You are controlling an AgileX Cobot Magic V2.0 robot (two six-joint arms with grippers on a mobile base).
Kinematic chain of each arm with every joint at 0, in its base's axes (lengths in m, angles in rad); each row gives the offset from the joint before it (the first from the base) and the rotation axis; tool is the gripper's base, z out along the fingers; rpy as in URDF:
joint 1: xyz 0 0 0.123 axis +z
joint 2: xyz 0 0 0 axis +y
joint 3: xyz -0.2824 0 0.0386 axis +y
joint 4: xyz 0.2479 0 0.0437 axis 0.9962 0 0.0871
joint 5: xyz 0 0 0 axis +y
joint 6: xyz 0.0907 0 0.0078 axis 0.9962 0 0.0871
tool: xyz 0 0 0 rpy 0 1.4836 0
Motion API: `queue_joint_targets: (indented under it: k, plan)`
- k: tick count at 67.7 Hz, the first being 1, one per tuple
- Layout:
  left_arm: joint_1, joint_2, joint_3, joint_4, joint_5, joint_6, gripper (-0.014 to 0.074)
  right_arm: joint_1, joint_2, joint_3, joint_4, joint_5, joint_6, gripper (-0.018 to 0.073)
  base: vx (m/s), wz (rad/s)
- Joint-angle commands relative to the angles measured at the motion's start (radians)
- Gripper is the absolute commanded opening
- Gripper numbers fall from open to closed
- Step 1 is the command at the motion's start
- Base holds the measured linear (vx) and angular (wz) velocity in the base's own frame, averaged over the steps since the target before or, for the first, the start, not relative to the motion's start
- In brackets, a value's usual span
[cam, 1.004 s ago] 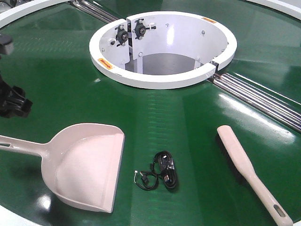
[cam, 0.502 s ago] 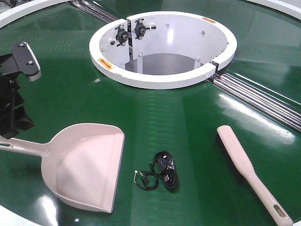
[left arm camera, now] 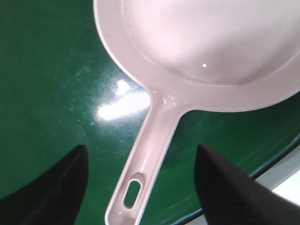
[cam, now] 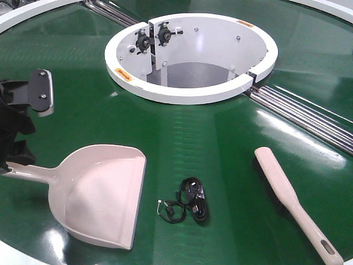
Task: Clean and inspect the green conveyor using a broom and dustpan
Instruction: 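Reach the left gripper down and grasp the pink dustpan handle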
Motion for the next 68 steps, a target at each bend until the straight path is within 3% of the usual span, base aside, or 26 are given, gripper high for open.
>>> queue_joint_targets:
  k: [1, 12, 30, 47, 68]
  plan:
    - [-0.002, -0.004, -0.029, -0.013, -0.016, 0.020, 0.0465, -0.005, -0.018, 0.020, -0.012, -0.076, -0.006, -0.0010, 0.00, 0.00]
    - [-0.007, 0.033, -0.029, -0.008, -0.017, 0.032, 0.0465, -0.005, -0.018, 0.020, -0.012, -0.077, -0.006, -0.0010, 0.00, 0.00]
    - [-0.041, 0.075, -0.027, 0.022, -0.032, 0.147, 0.0465, -0.005, -0.018, 0.020, -0.012, -0.077, -0.006, -0.0010, 0.00, 0.00]
    - [-0.041, 0.089, -0.009, 0.049, -0.014, 0.150, 0.0465, -0.005, -0.018, 0.020, -0.012, -0.077, -0.006, -0.0010, 0.00, 0.00]
    - [-0.041, 0.089, 0.064, 0.112, -0.075, 0.150, 0.0465, -0.005, -0.018, 0.020, -0.012, -0.076, -0.006, -0.0010, 0.00, 0.00]
